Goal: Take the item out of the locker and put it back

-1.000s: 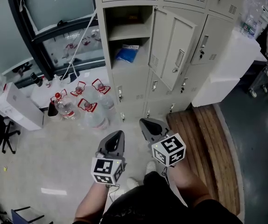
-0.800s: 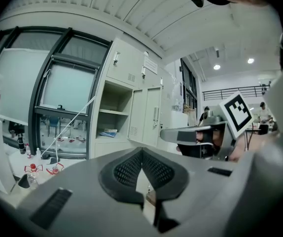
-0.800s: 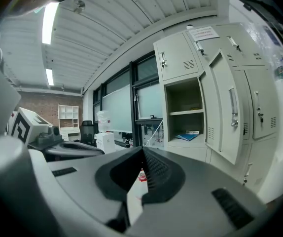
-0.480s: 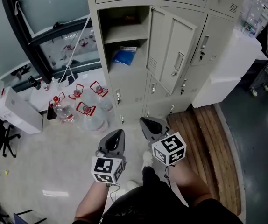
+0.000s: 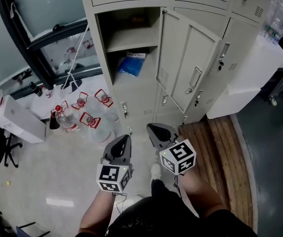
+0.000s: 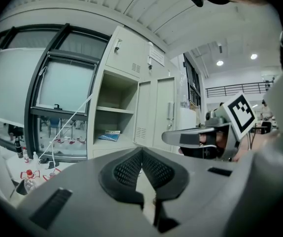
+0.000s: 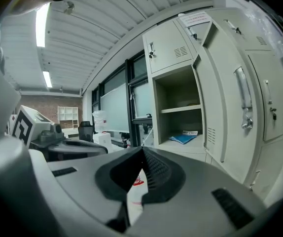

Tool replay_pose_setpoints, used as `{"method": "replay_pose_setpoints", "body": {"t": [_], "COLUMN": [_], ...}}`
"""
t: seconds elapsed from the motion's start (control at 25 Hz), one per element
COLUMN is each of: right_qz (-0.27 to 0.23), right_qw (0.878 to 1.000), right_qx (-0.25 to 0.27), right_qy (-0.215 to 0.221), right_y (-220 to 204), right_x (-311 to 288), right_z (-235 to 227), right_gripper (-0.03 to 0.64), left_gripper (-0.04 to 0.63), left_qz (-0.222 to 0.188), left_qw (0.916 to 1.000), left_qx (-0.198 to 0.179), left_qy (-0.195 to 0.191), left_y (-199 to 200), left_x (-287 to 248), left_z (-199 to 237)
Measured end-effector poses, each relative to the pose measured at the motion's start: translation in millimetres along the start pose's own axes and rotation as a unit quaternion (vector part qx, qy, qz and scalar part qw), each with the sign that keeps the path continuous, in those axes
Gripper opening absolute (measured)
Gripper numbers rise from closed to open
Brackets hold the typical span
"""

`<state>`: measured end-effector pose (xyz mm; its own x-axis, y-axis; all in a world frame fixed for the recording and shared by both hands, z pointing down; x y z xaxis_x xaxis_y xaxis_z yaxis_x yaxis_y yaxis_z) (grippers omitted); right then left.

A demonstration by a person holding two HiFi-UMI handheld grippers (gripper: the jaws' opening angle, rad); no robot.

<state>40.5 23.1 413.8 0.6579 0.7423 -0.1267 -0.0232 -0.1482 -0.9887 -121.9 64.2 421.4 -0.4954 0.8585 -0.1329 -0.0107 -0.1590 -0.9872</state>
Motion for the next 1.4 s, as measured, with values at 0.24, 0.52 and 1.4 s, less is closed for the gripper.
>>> {"method": "replay_pose_setpoints", "body": {"t": [0.24, 0.52, 1.4], "right_qz": [0.003, 0.008, 0.022], "right_qw": [1.000, 1.000, 0.996], "right_qx": [-0.003, 0.000, 0.022], "right_qy": [0.012, 0.029, 0.079], "right_y": [4.2, 9.2, 2.0], "right_x": [-42.9, -82.1, -124.6], "right_z": [-40.4, -82.6, -142.1], "right_gripper": [0.002, 0.002, 0.002], "left_gripper": [0.005, 0.005, 0.006], "left_qz": [0.002, 0.003, 0.024], "left_qw": [0.9999, 0.9992, 0.9910], "left_qx": [-0.001, -0.004, -0.048], "left_qy": [0.014, 0.039, 0.123], "left_y": [8.4, 14.9, 18.7], "left_x": [-53.1, -113.8, -234.0], "left_z": [23.8, 48.2, 91.0]}}
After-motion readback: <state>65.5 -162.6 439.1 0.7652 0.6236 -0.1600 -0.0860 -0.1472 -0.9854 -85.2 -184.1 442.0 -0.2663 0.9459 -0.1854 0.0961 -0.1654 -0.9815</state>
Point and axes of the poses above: the fingertips, and each gripper's own axes: x backward along the fingers, z to its left, y out of its top, the point moved 8 cm from there along x, backward along the fingers, and after that the axes turned 4 degrees about -z, right-handed, at the moved point
